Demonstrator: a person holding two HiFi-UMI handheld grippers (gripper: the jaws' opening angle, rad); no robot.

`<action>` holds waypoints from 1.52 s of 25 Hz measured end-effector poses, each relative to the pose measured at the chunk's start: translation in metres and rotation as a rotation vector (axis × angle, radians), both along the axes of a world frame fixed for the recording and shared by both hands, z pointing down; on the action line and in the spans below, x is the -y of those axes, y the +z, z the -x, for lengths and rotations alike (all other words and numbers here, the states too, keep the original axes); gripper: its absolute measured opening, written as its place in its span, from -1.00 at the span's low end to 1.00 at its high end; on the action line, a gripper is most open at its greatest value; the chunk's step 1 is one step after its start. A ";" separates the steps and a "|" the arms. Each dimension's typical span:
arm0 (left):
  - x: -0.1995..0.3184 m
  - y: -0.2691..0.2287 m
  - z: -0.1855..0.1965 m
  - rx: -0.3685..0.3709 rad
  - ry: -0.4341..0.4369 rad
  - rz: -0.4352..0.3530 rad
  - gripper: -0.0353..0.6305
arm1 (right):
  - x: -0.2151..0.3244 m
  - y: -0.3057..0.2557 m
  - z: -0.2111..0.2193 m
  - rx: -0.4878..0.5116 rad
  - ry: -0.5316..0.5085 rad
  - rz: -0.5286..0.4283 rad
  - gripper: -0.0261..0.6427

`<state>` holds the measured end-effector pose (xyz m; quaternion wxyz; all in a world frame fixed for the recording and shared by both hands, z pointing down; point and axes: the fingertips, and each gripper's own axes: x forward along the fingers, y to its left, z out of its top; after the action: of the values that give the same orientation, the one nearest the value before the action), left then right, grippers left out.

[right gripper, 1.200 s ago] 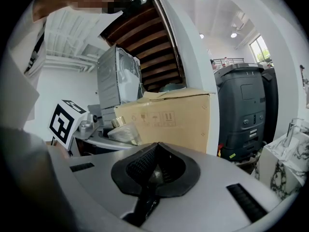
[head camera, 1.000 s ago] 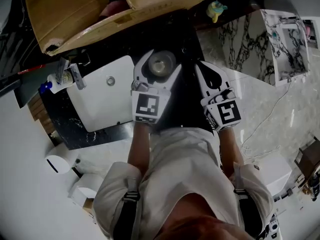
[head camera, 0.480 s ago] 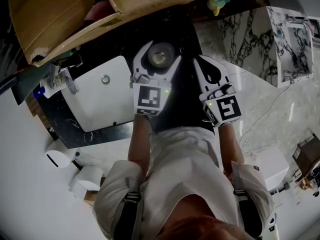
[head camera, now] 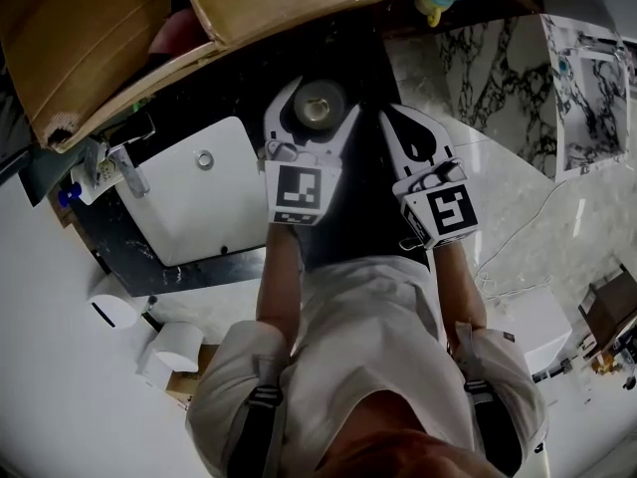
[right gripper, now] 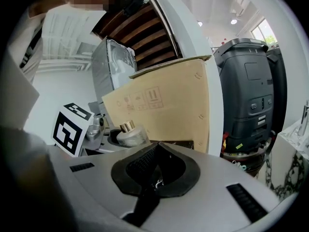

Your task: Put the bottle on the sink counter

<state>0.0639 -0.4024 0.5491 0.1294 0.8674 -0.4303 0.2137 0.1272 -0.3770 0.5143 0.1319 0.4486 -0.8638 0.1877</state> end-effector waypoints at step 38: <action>0.029 0.057 -0.020 0.081 0.013 0.045 0.10 | 0.011 0.030 -0.002 -0.008 -0.030 0.054 -0.93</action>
<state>0.0844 -0.4317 0.6065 0.1301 0.8576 -0.4247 0.2593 0.1296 -0.3882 0.5443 0.1503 0.4328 -0.8644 0.2069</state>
